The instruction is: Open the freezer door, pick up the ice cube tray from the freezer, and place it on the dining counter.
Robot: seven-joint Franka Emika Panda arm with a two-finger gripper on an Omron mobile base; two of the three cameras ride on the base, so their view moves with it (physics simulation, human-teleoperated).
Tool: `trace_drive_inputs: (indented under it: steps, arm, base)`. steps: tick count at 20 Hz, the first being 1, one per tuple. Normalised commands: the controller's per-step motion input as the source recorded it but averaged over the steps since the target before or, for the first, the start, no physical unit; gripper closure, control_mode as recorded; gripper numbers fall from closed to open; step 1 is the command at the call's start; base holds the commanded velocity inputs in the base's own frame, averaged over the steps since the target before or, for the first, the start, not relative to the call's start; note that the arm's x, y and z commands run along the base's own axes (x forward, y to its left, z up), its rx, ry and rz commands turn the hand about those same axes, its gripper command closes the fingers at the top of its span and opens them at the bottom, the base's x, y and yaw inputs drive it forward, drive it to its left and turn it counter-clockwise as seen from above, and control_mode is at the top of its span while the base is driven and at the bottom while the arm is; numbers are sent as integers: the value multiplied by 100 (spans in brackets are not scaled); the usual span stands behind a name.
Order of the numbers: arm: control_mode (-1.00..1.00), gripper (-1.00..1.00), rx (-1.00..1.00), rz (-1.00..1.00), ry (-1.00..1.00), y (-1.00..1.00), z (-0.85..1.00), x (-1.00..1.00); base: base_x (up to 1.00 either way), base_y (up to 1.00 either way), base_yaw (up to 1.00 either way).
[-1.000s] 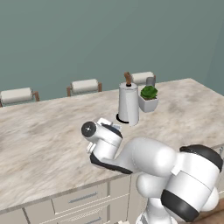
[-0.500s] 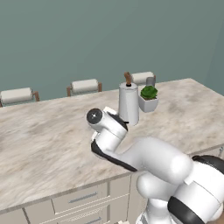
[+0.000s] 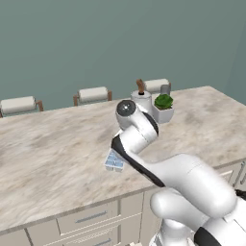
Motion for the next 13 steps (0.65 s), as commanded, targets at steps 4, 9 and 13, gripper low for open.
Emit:
trace_drive_inputs:
  steps: [4,9,13]
  arm:
    - [-100,-100,15,-10,0,-34,55,-40]
    - [-100,-100,18,-14,0,-24,53,-50]
    - [-100,-100,19,-14,0,-23,51,-59]
  base:
    - [0,0,0]
    - [0,0,0]
    - [0,0,0]
